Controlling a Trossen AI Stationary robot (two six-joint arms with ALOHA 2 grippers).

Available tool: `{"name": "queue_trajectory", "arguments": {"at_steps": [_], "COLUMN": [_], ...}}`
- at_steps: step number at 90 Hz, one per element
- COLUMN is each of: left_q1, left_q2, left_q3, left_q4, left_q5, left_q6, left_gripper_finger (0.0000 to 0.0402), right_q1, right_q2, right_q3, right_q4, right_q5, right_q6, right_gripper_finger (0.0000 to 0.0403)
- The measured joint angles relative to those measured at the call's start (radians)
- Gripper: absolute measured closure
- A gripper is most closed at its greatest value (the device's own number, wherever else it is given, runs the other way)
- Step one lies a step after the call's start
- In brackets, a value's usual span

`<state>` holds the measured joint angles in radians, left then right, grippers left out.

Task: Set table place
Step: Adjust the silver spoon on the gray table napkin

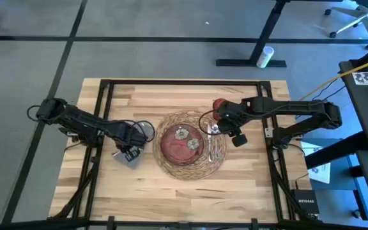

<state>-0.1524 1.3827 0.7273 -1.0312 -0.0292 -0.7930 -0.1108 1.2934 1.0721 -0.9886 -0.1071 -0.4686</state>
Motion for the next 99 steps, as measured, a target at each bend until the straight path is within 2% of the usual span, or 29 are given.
{"name": "queue_trajectory", "arguments": {"at_steps": [39, 53, 85, 99], "left_q1": [0.0, 0.002, 0.004, 0.004], "left_q2": [0.0, 0.0, 0.0, 0.0], "left_q3": [0.0, 0.0, -0.001, -0.001], "left_q4": [0.06, 0.033, 0.024, 0.025], "left_q5": [-0.001, -0.067, -0.048, -0.072], "left_q6": [-0.007, -0.014, -0.016, 0.067], "left_gripper_finger": [0.0398, 0.0398, 0.0398, 0.0398], "right_q1": [0.0, 0.0, 0.0, 0.0], "right_q2": [0.0, 0.0, 0.0, 0.0], "right_q3": [0.0, 0.0, 0.0, 0.0], "right_q4": [-0.001, -0.001, -0.001, -0.001], "right_q5": [-0.01, -0.01, -0.02, -0.021], "right_q6": [0.0, 0.0, 0.0, 0.0], "right_gripper_finger": [0.0288, 0.0288, 0.0288, 0.0288]}}
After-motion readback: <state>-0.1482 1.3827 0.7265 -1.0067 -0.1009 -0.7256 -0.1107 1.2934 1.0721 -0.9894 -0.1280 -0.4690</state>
